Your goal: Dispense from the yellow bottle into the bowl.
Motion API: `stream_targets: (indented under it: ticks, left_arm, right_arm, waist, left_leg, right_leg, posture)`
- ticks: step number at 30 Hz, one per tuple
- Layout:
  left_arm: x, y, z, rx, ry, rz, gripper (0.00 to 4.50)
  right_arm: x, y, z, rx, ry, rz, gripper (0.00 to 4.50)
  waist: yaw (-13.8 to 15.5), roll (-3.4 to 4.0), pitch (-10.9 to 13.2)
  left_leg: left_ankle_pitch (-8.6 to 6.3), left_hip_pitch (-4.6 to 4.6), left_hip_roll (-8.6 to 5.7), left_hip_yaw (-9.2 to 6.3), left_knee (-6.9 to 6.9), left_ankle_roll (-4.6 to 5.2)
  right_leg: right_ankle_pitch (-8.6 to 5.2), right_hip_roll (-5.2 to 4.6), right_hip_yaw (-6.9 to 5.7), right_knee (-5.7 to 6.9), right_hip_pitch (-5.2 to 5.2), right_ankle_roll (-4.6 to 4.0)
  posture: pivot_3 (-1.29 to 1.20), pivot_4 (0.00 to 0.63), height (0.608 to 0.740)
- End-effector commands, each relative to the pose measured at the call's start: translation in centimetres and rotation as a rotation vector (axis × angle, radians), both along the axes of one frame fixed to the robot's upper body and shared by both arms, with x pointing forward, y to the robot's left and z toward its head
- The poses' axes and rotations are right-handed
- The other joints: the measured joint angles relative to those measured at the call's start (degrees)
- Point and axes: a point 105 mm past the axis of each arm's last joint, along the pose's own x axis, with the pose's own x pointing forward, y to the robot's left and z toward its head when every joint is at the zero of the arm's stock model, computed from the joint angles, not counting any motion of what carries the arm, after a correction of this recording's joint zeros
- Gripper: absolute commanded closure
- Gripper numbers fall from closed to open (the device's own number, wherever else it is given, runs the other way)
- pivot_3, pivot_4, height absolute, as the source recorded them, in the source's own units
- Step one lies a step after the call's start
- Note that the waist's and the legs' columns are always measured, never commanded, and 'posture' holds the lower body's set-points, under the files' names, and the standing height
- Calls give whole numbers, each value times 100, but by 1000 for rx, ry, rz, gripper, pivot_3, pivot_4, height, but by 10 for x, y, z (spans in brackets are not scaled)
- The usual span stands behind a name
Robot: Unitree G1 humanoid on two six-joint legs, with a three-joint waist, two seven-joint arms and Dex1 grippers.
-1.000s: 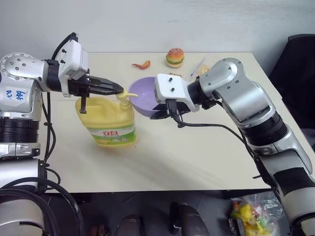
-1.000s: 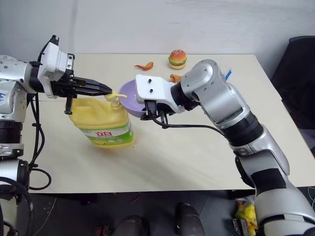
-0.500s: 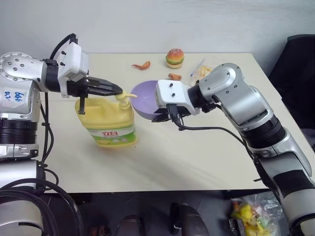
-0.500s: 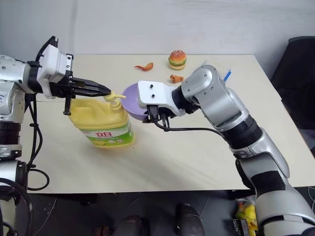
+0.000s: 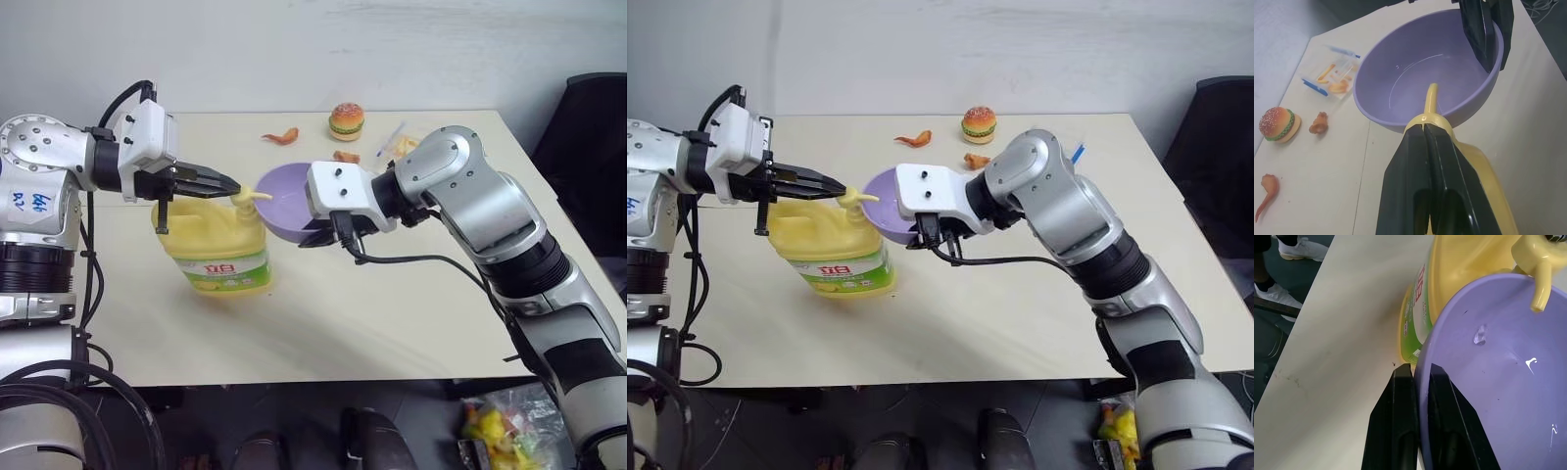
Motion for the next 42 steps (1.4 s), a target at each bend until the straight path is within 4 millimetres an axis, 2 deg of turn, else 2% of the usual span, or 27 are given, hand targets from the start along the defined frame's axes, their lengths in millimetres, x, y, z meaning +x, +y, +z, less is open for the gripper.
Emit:
stream_targets:
  ticks: [1,5,10,13,15,18,20,23,26,31,34,40,42]
  left_arm:
    - [6,10,-59,141,211,67,4430]
    - [9,1,-26,14,179,61,4430]
    - [-11,-9,48,-238,177,-18,4430]
    - [-30,-4,75,-310,211,-60,3847]
    - [-42,0,82,-308,211,-71,3271]
    - [-59,5,90,-294,187,-64,2332]
    - [-71,6,92,-290,200,-79,1797]
    - [-98,5,93,-269,237,-106,933]
    - [-117,6,73,-192,276,-69,78]
    - [-133,9,43,-101,327,-6,13]
    - [-135,9,36,-103,323,11,13]
    - [-132,3,32,-121,293,12,13]
    - [-129,3,31,-124,279,18,0]
  right_arm:
    - [-9,5,15,26,-48,46,4500]
    - [-8,3,14,28,-51,44,4500]
    - [-11,-1,11,37,-45,41,4500]
    - [-11,-6,7,44,-40,23,4500]
    - [-10,-11,5,55,-37,0,4500]
    - [-6,-26,-4,79,-27,-73,4500]
    - [-4,-38,-14,80,-23,-120,4500]
    - [5,-66,-39,73,-32,-247,4500]
    - [17,-98,-71,49,-78,-402,4500]
    - [22,-123,-108,18,-133,-506,4500]
    - [27,-132,-124,26,-143,-567,4500]
    - [38,-136,-133,133,-132,-659,4500]
    - [40,-138,-133,158,-116,-686,3874]
  waist:
    - [0,0,0]
    - [2,0,0]
    - [1,-18,15]
    - [-20,-24,19]
    - [-49,-25,21]
    - [-39,-26,24]
    - [-8,-29,27]
    - [15,-42,35]
    - [23,-50,41]
    - [14,-56,48]
    - [9,-56,49]
    - [9,-54,50]
    - [10,-54,50]
  left_leg:
    - [0,0,0,0,0,0]
    - [0,-1,0,-1,0,0]
    - [0,-25,0,-12,5,1]
    - [0,-96,1,-34,24,0]
    - [0,-131,-6,-26,22,0]
    - [0,-131,-9,-28,13,0]
    - [0,-132,-6,-30,17,0]
    - [0,-134,-4,-32,31,0]
    - [0,-134,-9,-43,35,0]
    - [4,-127,-4,-34,34,-5]
    - [6,-118,-1,-29,29,-11]
    - [7,-115,-2,-24,22,-11]
    - [7,-115,-1,-24,22,-11]
  right_leg:
    - [0,0,0,0,0,0]
    - [0,0,-1,1,0,0]
    - [0,1,-11,-3,-10,0]
    - [1,1,-26,-3,-65,1]
    - [2,1,-26,2,-113,3]
    - [1,2,-41,-5,-114,1]
    - [1,-1,-40,-6,-112,1]
    - [3,-4,-36,-4,-104,5]
    - [3,-12,-18,-5,-96,5]
    - [4,-2,26,-2,-98,7]
    - [1,7,39,0,-97,2]
    - [1,8,47,-1,-98,1]
    - [1,9,47,0,-98,1]
  posture:
    - [0,150,740]
    - [0,150,740]
    - [0,150,740]
    - [0,150,740]
    - [0,150,740]
    - [0,150,740]
    - [0,150,740]
    - [0,150,740]
    - [0,150,740]
    - [0,150,740]
    - [0,150,740]
    - [0,150,740]
    - [0,150,740]
